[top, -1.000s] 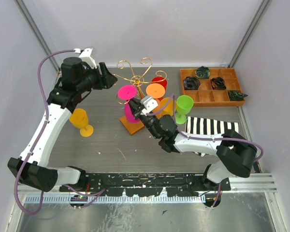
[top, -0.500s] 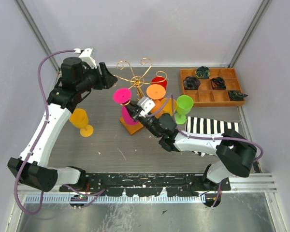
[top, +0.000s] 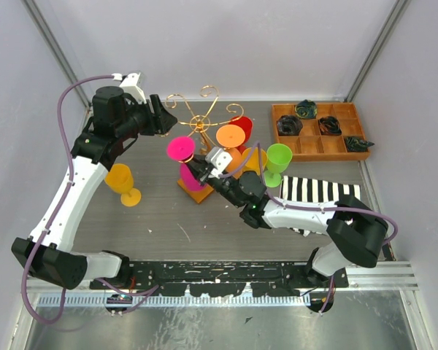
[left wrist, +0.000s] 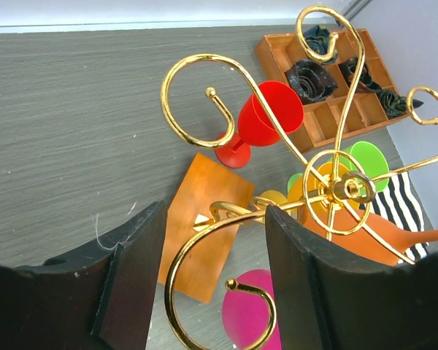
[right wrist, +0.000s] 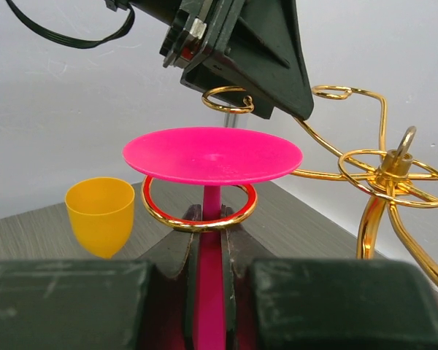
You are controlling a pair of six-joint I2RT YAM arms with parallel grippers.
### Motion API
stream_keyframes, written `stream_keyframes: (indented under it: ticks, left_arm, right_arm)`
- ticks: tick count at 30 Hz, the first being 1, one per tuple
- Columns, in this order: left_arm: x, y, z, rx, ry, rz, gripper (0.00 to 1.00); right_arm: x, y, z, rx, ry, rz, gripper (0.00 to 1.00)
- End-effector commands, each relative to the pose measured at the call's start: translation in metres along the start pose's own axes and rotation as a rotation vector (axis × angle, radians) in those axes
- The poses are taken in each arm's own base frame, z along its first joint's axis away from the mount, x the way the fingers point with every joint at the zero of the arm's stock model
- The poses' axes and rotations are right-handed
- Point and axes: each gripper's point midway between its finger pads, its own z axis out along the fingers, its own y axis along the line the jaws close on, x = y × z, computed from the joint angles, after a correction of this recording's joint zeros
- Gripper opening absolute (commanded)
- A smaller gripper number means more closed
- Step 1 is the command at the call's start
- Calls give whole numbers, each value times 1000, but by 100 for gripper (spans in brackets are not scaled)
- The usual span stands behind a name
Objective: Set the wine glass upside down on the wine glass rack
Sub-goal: Turn the wine glass upside down at the wine rack.
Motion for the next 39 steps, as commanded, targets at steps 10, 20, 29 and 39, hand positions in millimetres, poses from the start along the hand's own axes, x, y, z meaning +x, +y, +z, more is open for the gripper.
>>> stream_keyframes:
  ticks: [10, 20, 29, 39]
  left_arm:
    - [-2, 0, -1, 4, -3, 9, 63]
    - [0, 0, 1, 8, 4, 6, 63]
    - [-1, 0, 1, 7, 5, 5, 63]
    - [1, 1, 2, 3, 9, 4, 63]
  right_arm:
    - [-32, -3, 23, 31, -59, 17, 1]
    - [-42, 4, 19, -18, -153, 12, 1]
    - [-33, 2, 22, -1, -172, -5, 1]
    - [-33, 13, 8, -71, -158, -18, 1]
